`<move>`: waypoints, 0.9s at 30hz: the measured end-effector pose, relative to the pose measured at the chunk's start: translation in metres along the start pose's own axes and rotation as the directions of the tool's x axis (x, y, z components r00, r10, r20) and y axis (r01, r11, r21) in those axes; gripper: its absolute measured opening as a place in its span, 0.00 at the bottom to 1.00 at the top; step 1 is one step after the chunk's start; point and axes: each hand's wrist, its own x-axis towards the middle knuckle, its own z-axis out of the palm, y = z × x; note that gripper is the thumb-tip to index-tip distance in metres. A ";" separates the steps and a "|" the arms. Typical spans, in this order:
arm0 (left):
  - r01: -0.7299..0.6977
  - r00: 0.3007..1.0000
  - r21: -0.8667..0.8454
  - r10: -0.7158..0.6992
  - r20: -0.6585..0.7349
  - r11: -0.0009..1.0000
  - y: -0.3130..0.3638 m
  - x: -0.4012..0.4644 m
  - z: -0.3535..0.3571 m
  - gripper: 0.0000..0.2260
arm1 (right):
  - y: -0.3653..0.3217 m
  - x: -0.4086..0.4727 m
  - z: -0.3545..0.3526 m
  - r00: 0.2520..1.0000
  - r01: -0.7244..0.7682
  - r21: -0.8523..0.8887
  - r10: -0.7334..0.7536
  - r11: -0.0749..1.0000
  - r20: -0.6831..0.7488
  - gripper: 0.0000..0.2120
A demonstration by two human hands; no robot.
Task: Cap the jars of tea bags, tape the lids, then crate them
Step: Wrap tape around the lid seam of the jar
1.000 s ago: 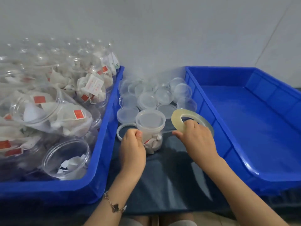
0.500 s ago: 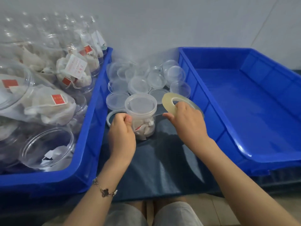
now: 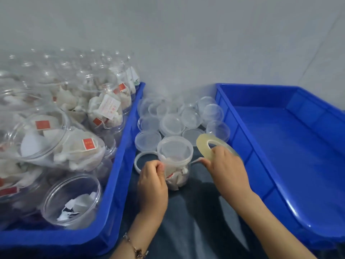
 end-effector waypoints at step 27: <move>0.279 0.927 -0.437 -0.122 0.355 0.855 0.004 0.028 0.002 0.36 | -0.001 0.000 -0.029 0.999 0.024 -0.008 -0.024 1.000 -0.047 0.23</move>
